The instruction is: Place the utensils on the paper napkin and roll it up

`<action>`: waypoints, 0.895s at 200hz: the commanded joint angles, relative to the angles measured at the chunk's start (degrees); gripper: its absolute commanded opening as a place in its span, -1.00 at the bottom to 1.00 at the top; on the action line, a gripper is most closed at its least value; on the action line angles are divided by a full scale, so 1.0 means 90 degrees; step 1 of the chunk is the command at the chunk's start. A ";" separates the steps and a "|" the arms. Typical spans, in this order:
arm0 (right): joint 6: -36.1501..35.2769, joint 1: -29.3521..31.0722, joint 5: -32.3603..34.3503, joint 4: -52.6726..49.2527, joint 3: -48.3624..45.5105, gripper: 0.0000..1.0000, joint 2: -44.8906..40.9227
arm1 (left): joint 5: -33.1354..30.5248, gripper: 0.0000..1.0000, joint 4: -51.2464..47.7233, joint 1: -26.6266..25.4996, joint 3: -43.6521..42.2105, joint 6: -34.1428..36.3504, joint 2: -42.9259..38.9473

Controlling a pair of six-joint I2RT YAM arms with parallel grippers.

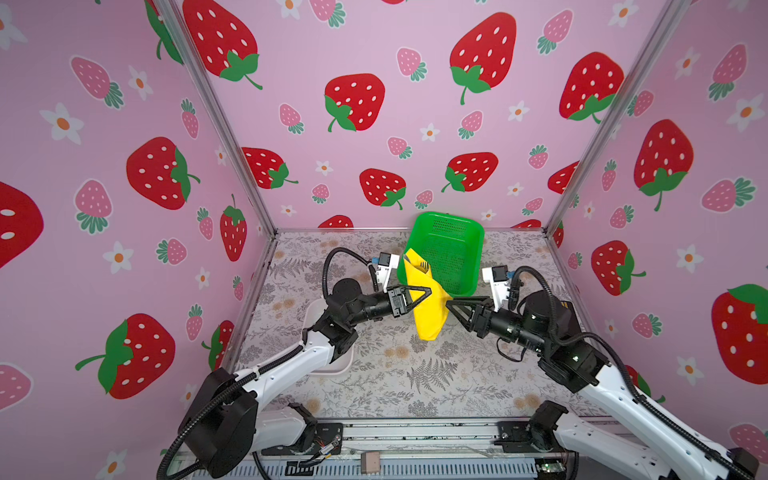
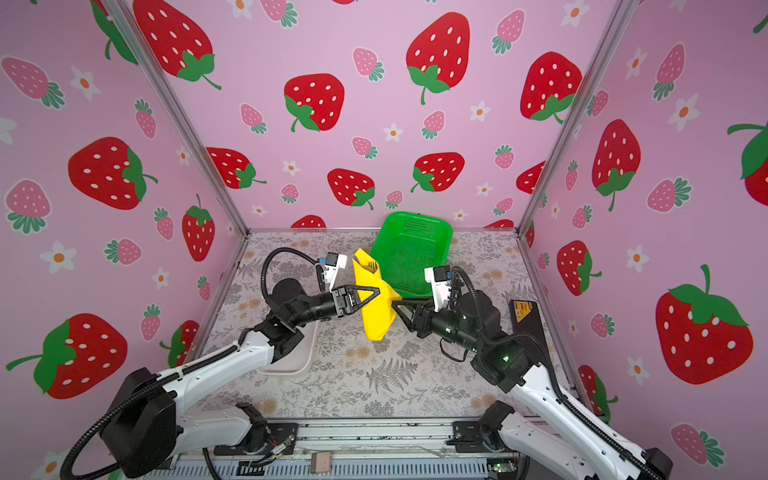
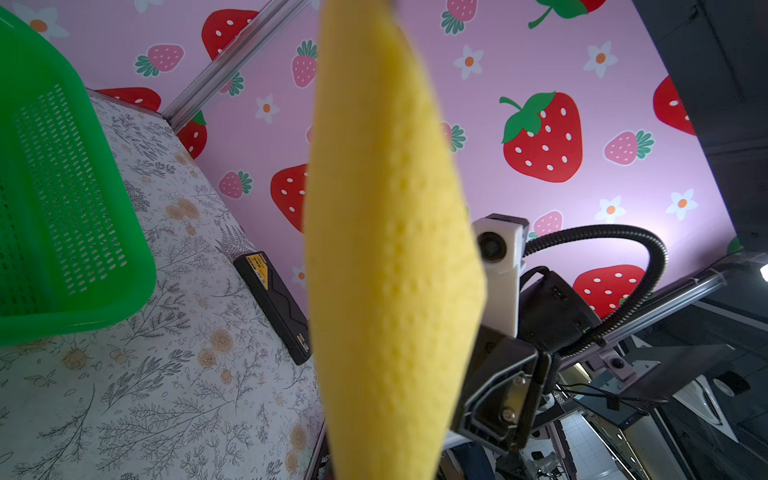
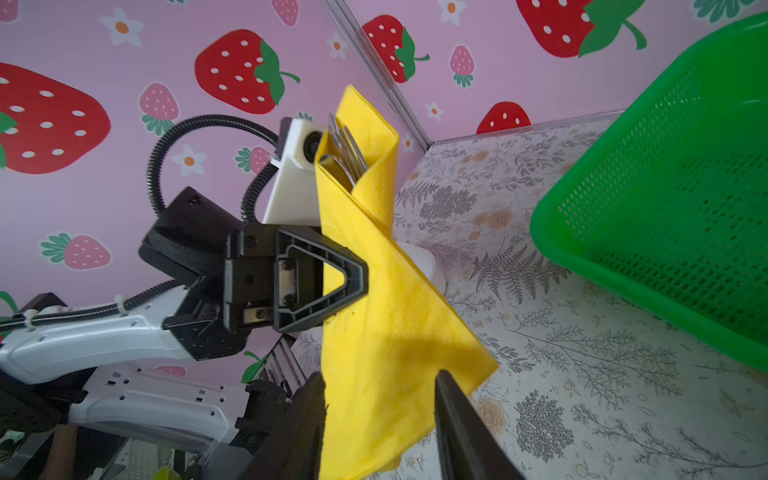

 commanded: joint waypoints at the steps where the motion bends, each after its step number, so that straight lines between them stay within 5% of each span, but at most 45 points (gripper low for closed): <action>1: 0.0027 -0.0012 -0.0145 0.0107 0.0077 -0.25 0.0000 | -0.0034 -0.83 0.0325 0.0020 0.0223 -0.0033 0.0047; 14: 0.0082 -0.0020 -0.0255 0.0232 0.0041 -0.52 0.0041 | -0.0029 -0.83 0.0354 0.0020 0.0221 -0.0076 0.0104; 40: 0.0159 -0.0018 -0.0472 0.0247 -0.0001 -0.69 0.0315 | -0.0045 -0.83 0.0452 0.0020 0.0209 -0.0137 0.0135; 179: 0.0387 -0.0019 -0.0788 0.1030 -0.0350 -0.58 0.1125 | 0.0101 -0.83 0.0620 0.0020 0.0260 -0.0343 0.0156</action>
